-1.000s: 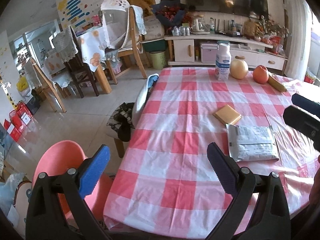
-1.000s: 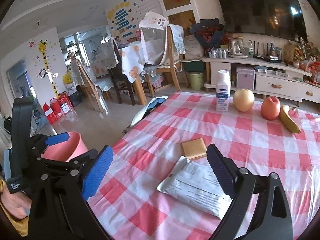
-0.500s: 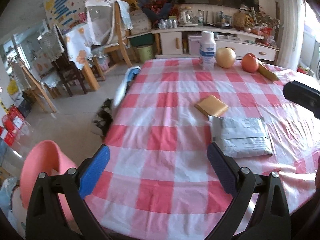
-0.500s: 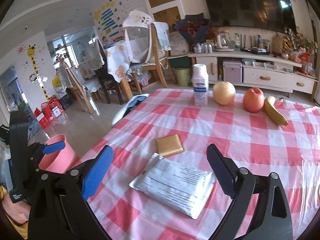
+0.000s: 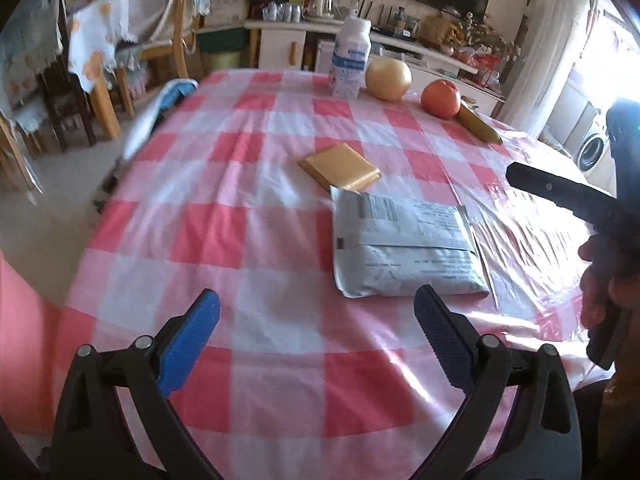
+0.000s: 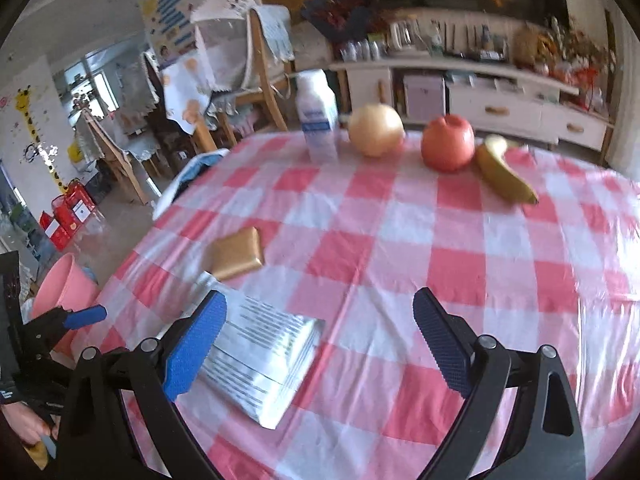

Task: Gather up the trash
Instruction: 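Move the left tool toward the yellow square packet while the right tool approaches the white sachet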

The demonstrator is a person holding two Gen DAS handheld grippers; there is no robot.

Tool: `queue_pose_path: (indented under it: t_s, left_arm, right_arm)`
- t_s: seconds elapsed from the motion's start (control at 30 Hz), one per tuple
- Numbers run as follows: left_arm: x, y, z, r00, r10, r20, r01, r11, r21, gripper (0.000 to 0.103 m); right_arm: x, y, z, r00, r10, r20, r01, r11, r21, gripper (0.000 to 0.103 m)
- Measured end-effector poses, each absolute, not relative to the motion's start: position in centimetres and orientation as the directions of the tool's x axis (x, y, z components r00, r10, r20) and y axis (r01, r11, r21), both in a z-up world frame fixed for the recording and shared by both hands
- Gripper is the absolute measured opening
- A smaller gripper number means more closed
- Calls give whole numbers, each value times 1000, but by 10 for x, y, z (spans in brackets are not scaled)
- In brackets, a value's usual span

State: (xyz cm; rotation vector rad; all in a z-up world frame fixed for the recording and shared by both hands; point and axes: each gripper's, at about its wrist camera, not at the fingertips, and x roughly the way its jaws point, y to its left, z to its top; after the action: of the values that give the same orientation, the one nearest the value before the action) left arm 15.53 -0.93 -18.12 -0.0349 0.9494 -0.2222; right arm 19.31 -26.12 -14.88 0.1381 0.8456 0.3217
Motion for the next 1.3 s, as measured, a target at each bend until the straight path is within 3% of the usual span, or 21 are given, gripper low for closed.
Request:
queue_pose_path:
  t_s: [0.27,0.87,1.1,1.3]
  left_arm:
    - [159,-43,-198,482,-382,-788,293,918,-266,98]
    - [216,-104,-202,404,-583,-705,466,794,-389,98]
    - [230,-83,-175,520,-545,-658,408,835,-369,98]
    - [258,-63,-189,601,-281,-748,155,959,-236,98]
  right_arm:
    - [198,-264,-149,611,345,-712,-206,938,278,93]
    - [206,-292,-158,617,232,-752,-101,971,216,93]
    - [216,-313,-170,598,225,-770,-57,969,240,93]
    - [226,-298,-184,555,248,-794,-85,966,242,93]
